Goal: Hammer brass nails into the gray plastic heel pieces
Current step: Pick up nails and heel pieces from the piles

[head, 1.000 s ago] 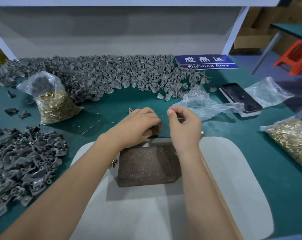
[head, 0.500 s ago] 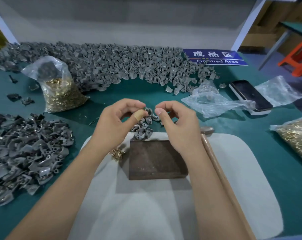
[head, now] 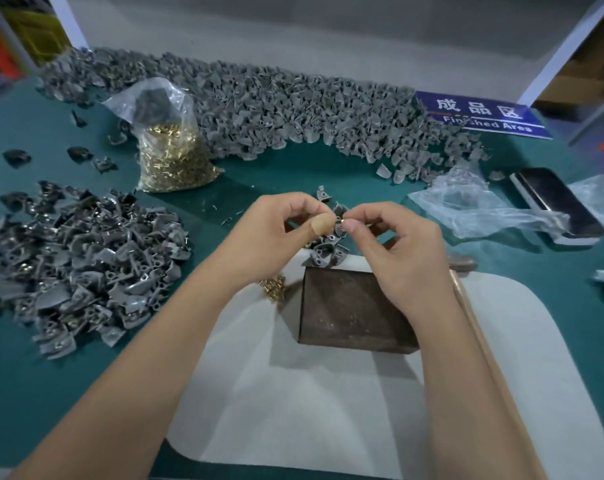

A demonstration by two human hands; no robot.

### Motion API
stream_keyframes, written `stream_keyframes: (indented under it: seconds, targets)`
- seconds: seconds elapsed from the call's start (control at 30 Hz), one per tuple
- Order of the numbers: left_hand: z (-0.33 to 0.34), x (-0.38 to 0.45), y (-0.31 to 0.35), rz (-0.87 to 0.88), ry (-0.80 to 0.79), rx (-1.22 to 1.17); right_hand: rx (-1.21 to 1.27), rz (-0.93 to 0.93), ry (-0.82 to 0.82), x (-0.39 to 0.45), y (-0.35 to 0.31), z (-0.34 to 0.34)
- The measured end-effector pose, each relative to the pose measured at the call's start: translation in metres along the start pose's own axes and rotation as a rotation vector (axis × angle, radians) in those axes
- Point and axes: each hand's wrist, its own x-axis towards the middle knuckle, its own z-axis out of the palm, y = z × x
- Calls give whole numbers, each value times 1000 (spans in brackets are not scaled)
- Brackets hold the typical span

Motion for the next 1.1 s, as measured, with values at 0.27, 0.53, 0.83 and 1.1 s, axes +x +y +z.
stream_keyframes:
  seconds: [0.27, 0.53, 0.83, 1.1]
  targets:
    - [-47, -40, -13, 14, -110, 511, -130, 117, -275, 4, 2, 4]
    - [-48, -53, -15, -21, -187, 554, -234, 159, -465, 5, -9, 6]
    - [-38, -45, -13, 11, -235, 565, -207, 160, -464, 6, -5, 8]
    - [-30, -16, -1, 46, -373, 718, -188, 157, -303, 8, 13, 9]
